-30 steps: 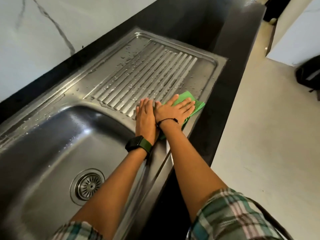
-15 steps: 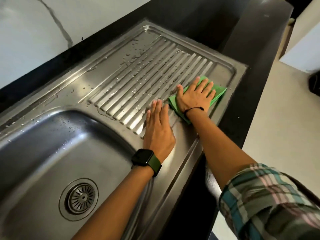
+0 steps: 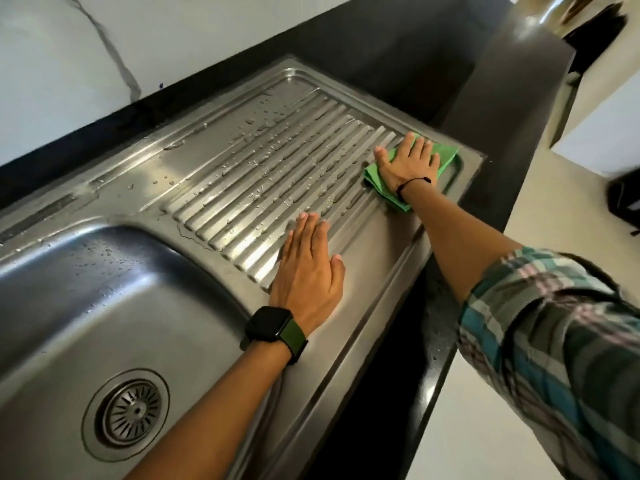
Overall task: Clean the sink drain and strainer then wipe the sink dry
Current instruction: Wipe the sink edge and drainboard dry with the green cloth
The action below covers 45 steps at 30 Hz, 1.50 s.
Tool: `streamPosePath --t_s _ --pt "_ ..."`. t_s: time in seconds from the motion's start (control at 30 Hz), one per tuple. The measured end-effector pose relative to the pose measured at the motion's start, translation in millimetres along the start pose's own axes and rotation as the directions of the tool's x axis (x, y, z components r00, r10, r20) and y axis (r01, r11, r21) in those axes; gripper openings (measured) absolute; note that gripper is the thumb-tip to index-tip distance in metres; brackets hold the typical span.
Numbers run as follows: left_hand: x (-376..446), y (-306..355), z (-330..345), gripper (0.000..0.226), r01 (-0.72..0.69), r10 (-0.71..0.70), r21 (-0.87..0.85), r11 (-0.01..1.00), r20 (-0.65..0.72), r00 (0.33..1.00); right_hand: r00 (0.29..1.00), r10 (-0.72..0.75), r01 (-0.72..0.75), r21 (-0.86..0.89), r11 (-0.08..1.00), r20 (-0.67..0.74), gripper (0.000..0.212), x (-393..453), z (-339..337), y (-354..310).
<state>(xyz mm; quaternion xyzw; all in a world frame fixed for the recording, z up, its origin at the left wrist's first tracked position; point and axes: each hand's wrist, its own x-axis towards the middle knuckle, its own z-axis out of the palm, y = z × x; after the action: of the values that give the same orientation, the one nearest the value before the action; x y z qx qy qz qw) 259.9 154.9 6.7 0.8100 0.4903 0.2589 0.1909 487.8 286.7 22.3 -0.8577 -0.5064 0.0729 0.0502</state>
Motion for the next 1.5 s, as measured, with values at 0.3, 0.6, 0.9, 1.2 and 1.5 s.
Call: streamPosePath --t_s 0.3,0.6,0.9,1.2,1.5 --pt "5.3 -0.4 -3.2 0.067 0.044 -0.038 -0.199 0.979 0.033 0.999 0.990 -0.134 0.135 -0.030 0.990 0.036 0.081 -56.2 11.7 -3.4" --pt "9.2 1.8 -1.4 0.063 0.057 -0.046 -0.157 0.986 0.072 0.996 0.969 -0.210 0.216 -0.032 0.976 0.133 0.069 -175.7 16.0 -28.1" --pt "50.0 37.8 7.7 0.058 0.049 -0.025 -0.343 0.938 0.075 0.997 0.993 -0.043 0.057 -0.133 0.989 0.108 0.065 -141.5 14.2 -22.8" --pt "47.9 25.7 29.9 0.055 -0.095 0.112 -0.152 0.984 0.104 0.988 0.997 -0.045 0.049 -0.081 0.995 0.055 0.065 0.9 2.7 32.1" --pt "50.7 29.5 35.6 0.061 -0.113 0.128 -0.101 0.988 0.159 0.979 0.987 -0.140 0.140 0.001 0.990 0.085 0.043 -16.5 -26.5 35.2"
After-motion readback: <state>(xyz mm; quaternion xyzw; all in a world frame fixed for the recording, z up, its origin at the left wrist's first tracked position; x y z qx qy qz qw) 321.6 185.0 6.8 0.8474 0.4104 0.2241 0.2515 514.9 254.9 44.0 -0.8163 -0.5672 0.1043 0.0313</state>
